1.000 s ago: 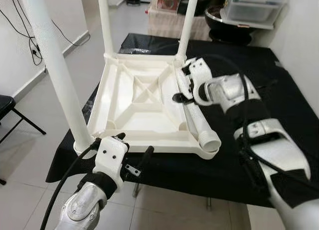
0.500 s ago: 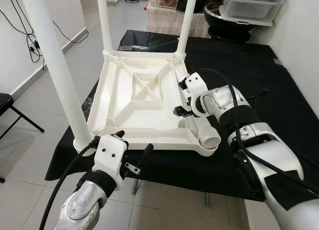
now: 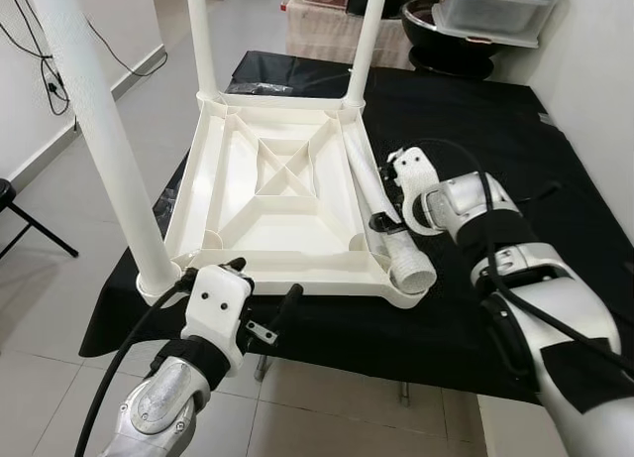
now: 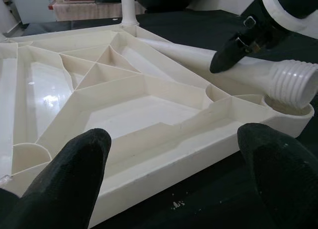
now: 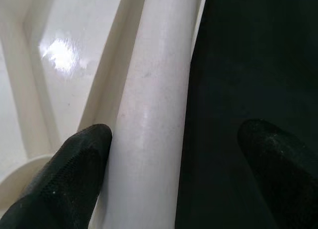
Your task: Building children table
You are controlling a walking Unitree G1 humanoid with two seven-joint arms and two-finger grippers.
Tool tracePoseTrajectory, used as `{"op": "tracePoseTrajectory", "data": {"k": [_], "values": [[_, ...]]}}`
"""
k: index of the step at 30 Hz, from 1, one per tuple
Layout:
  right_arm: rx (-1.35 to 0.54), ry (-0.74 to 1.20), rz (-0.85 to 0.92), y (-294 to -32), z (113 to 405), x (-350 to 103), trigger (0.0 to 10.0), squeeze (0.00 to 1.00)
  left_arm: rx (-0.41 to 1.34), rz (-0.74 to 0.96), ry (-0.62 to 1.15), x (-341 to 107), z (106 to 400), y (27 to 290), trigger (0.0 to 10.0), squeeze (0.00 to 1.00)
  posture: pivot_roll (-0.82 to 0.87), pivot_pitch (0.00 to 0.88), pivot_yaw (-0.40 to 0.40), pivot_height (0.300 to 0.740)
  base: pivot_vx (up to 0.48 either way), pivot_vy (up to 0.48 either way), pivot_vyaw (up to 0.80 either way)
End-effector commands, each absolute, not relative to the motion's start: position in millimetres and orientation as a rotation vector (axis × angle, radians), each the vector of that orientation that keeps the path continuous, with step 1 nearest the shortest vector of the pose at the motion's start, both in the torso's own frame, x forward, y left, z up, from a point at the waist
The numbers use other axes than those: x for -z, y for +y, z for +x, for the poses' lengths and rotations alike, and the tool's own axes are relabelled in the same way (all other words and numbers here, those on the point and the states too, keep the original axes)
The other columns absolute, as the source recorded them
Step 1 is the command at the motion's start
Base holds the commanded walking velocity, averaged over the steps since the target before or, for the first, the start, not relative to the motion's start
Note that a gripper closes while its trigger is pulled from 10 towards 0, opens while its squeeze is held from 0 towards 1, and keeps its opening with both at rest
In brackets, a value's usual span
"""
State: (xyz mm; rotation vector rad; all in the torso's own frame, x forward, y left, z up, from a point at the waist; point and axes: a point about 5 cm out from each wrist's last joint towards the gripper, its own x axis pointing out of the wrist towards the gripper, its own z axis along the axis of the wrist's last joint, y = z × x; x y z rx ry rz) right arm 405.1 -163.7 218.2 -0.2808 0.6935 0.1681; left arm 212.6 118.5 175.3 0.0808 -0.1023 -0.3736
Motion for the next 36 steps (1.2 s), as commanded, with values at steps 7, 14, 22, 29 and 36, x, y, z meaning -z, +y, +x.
{"op": "tracePoseTrajectory", "data": {"k": [7, 14, 22, 29, 36], "values": [[-0.123, 0.749, -0.418, -173.9, 402.0, -203.0, 10.0, 0.0, 0.38, 0.067, -0.099, -175.6, 209.9, 114.3, 10.0, 0.0, -0.03, 0.12, -0.127, 0.74, 0.0, 0.0, 0.0], [-0.124, 0.772, -0.467, -176.7, 400.6, -198.6, 6.9, 0.0, 0.38, 0.065, -0.1, -176.0, 209.7, 113.8, 10.0, 0.0, -0.03, 0.123, -0.129, 0.74, 0.0, 0.0, 0.0], [-0.143, 0.797, -0.499, -178.4, 398.8, -194.2, 0.0, 0.0, 0.376, 0.062, -0.102, -176.8, 210.2, 113.6, 10.0, 0.0, -0.03, 0.125, -0.13, 0.74, 0.0, 0.0, 0.0], [-0.133, 0.776, -0.469, -180.9, 399.9, -198.0, 0.0, 0.0, 0.375, 0.064, -0.102, -176.9, 210.9, 113.9, 10.0, 0.0, -0.03, 0.121, -0.127, 0.74, 0.0, 0.0, 0.0], [-0.102, 0.707, -0.315, -186.8, 402.8, -208.5, 0.0, 0.0, 0.376, 0.07, -0.102, -176.7, 212.0, 115.0, 10.0, 0.0, -0.03, 0.114, -0.119, 0.74, 0.0, 0.0, 0.0]]}}
